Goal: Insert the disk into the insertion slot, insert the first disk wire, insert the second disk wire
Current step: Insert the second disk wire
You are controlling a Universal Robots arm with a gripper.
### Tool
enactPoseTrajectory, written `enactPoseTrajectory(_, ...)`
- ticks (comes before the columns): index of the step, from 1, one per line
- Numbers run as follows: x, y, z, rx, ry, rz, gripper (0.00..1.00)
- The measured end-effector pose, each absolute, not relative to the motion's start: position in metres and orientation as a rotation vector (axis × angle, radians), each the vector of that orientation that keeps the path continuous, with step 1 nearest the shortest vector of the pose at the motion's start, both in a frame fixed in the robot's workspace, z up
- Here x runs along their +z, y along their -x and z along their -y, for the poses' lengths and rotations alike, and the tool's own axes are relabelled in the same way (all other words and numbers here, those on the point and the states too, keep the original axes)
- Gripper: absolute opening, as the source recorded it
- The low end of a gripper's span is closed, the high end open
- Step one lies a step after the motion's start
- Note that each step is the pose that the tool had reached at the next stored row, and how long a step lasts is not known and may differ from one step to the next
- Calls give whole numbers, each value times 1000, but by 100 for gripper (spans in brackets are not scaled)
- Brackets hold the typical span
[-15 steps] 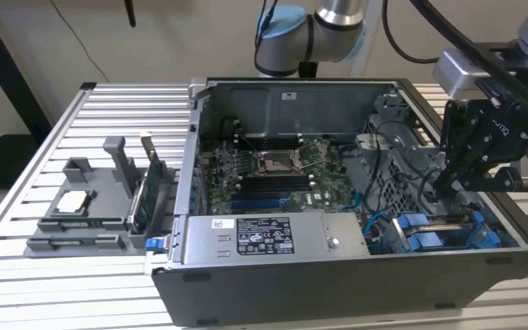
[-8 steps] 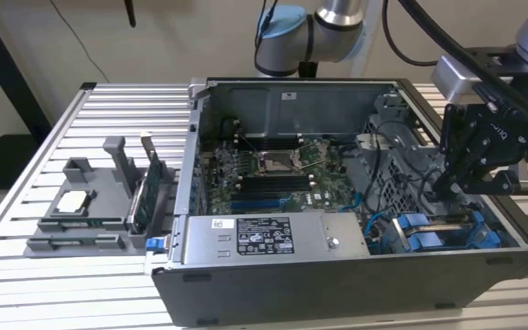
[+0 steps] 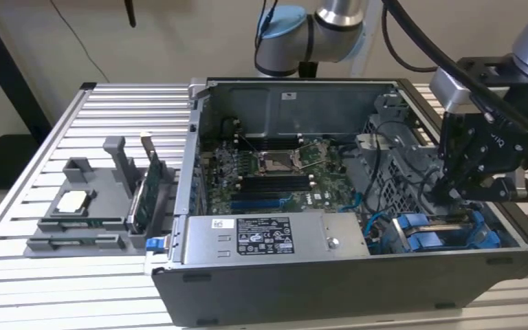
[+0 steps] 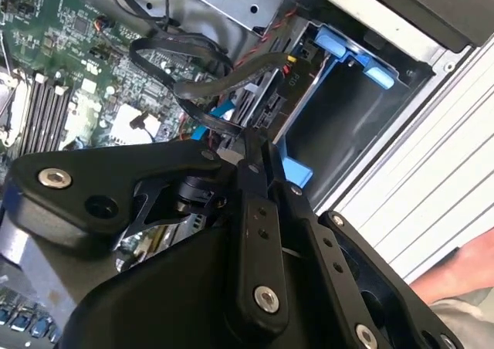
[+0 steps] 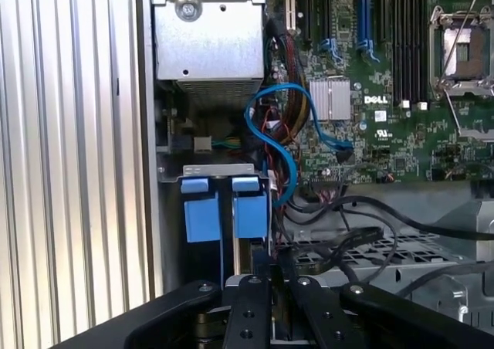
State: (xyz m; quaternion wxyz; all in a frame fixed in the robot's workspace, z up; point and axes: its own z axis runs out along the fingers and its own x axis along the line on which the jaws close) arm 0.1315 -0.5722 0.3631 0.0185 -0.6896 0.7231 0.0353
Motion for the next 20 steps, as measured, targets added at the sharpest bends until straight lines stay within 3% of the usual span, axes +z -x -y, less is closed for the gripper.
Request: enactPoseTrajectory(20,349,-143,576,125,2136,-2236,16)
